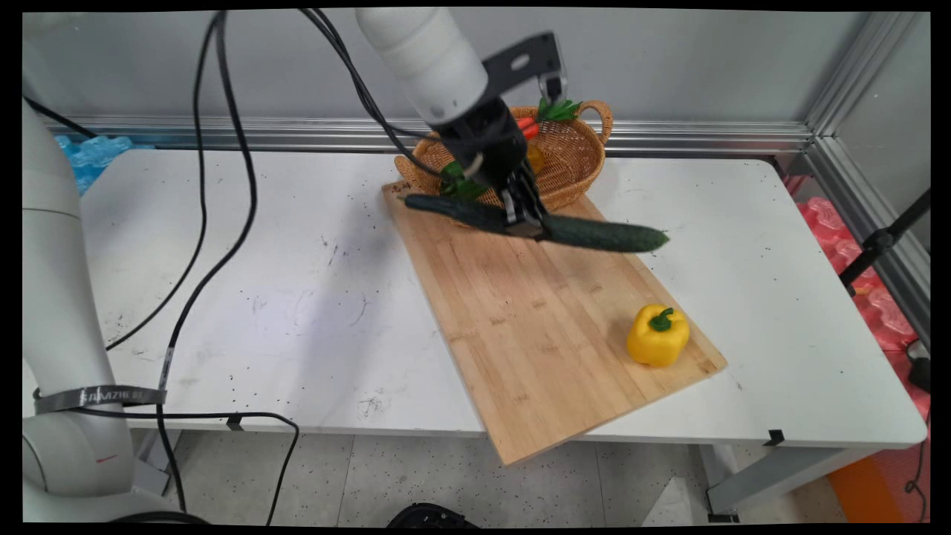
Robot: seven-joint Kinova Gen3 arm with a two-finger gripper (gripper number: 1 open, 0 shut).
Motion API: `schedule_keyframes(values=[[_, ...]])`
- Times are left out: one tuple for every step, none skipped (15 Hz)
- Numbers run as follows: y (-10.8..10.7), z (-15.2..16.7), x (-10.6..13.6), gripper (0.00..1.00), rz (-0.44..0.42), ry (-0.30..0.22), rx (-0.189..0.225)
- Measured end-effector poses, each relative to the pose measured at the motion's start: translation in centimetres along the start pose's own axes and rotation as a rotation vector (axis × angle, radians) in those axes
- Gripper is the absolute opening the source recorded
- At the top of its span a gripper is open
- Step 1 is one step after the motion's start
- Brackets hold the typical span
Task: Place the picked object on the cutting board
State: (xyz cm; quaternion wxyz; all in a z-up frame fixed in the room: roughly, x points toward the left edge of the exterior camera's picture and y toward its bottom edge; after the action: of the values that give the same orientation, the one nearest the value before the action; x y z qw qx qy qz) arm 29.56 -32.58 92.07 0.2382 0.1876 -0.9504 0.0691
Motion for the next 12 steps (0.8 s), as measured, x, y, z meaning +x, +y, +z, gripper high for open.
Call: schedule_keyframes(values=[[0.4, 0.9, -0.1, 0.0, 0.016, -0.005, -0.011], [0.8, 1.8, -0.4, 0.0, 0.034, -0.011, -0.025], [1.2, 2.5, -0.7, 0.0, 0.05, -0.017, -0.038], [1.6, 3.2, -1.0, 0.0, 0.07, -0.024, -0.053], [1.9, 3.9, -1.4, 0.0, 0.087, -0.03, -0.066], [2.2, 4.4, -1.6, 0.0, 0.101, -0.035, -0.076], [2.4, 4.9, -1.9, 0.0, 0.114, -0.04, -0.086], [2.8, 5.5, -2.3, 0.0, 0.131, -0.045, -0.099], [3.1, 6.1, -2.7, 0.0, 0.146, -0.05, -0.111], [3.3, 6.6, -3.0, 0.0, 0.158, -0.053, -0.12], [3.5, 7.0, -3.3, 0.0, 0.171, -0.057, -0.13], [3.7, 7.5, -3.6, 0.0, 0.183, -0.06, -0.139]])
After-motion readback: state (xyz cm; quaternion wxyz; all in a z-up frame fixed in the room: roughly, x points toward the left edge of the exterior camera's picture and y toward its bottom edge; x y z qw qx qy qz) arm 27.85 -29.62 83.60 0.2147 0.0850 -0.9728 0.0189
